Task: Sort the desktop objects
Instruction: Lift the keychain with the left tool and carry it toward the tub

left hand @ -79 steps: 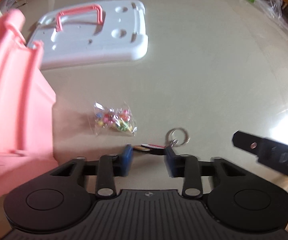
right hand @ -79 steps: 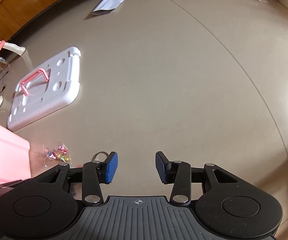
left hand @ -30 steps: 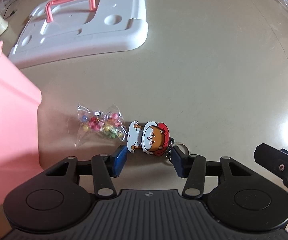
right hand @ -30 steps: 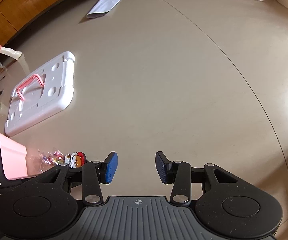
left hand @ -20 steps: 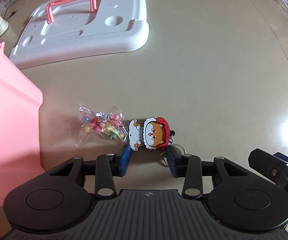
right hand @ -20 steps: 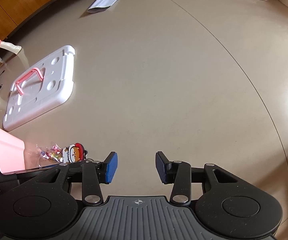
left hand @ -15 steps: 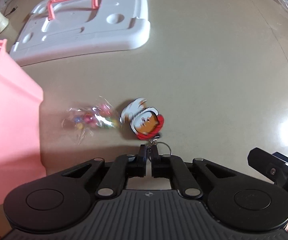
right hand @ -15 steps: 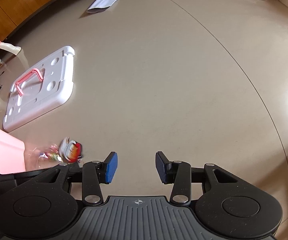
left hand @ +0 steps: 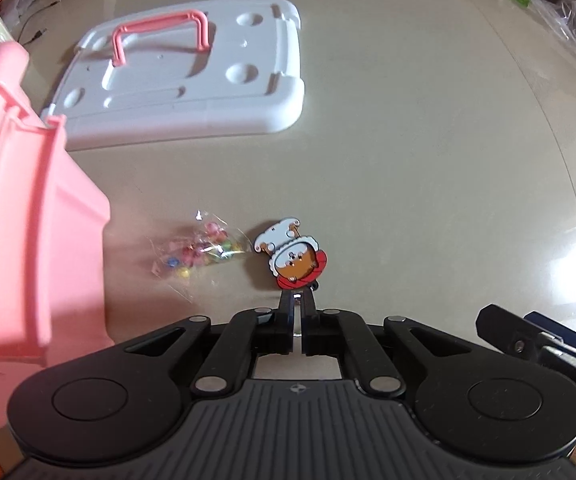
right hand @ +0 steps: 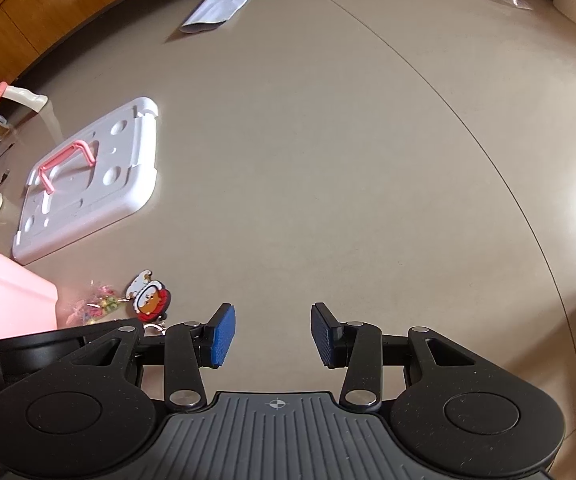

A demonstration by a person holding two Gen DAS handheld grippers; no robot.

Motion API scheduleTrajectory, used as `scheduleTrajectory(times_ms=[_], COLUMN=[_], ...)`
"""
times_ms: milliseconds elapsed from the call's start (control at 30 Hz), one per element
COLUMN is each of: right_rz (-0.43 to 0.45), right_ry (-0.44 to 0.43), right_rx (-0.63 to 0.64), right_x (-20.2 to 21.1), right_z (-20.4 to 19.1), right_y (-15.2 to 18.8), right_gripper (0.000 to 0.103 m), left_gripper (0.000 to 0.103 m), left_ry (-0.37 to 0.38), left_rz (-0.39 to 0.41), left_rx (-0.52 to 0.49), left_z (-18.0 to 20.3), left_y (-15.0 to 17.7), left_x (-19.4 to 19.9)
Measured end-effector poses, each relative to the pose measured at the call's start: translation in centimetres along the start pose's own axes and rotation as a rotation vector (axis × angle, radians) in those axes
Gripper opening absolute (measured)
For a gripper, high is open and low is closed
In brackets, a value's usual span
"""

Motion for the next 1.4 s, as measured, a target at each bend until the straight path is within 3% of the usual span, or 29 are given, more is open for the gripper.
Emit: scheduleTrajectory(times_ms=[567, 667, 733, 833, 1133, 1400], right_rz=[-0.01, -0.012, -0.013, -0.017, -0.022, -0.027], right_ry=[-0.009, -0.012, -0.015, -0.019, -0.025, -0.03], right_rx=[-0.019, -0.019, -0.019, -0.023, -0.028, -0.03], right_x=[-0.7, -0.9, -1.1, -1.3, -1.9, -2.4], right_z=[0.0, 0.2, 0.2, 0.3, 0.5, 0.6], right_y=[0.0, 0.0, 0.1, 0.1, 0.1, 0.1], right_gripper=[0.039, 0.039, 0.039, 0.039, 0.039, 0.039], left_gripper=[0.004, 0.011, 0.028, 0.046, 0.063, 0.067], left_ry=[-0.008, -0.026, -0.056, -0.073, -0.105, -0.115], left_rz=[0.008, 0.021, 0.028, 0.039, 0.016, -0.008], left_rx=[0.019, 0.008, 0.011, 0.006, 0.027, 0.052], left_z=[-0.2, 0.3, 0.6, 1.0, 1.4, 1.5], left_y=[-1.1, -1.3, -1.5, -1.8, -3.0, -3.1], left_x=[-1.1, -1.4, -1.6, -1.9, -3.7, -5.0])
Point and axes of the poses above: each gripper's, at about its wrist camera, not at the fingertips, and x roughly against the way its jaws point, z to its right, y to its underside, the point moved 2 cm from there along -x, roughly the way its jaws point, and after that the axes turned 10 degrees about x, right-handed, at the moved point
